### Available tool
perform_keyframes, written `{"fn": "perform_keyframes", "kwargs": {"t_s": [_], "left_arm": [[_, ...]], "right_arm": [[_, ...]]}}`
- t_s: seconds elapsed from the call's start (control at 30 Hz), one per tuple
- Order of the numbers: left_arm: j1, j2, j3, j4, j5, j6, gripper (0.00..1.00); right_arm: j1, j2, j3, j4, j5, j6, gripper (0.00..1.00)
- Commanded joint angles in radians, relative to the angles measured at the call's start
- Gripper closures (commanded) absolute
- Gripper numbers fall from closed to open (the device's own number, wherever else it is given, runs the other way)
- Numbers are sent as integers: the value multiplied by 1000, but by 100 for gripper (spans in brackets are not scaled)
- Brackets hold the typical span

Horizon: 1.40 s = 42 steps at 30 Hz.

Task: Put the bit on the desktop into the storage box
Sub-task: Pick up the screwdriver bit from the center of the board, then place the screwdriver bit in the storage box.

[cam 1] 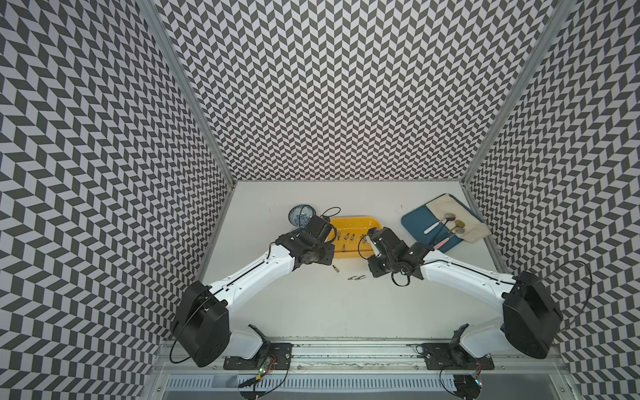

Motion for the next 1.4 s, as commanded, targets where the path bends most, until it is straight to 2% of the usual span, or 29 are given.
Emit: {"fn": "perform_keyframes", "kwargs": {"t_s": [0.0,0.3,0.5,0.8,1.37], "left_arm": [[-15,-39,-37,31,17,-49,56],[-58,-63,-166,91,34,-106,56],[-73,-18,-201,141,44,-132,56],[-79,60,-220,200,54,-137,56],[-79,183,-186,263,53,-156,54]], "right_arm": [[-28,42,94,-30,20,-25,100],[-122,374,422,-72,-1,-142,100],[-143,512,532,-85,2,-175,100],[-151,615,588,-80,-3,-176,100],[-163,686,610,-33,16,-164,100]]}}
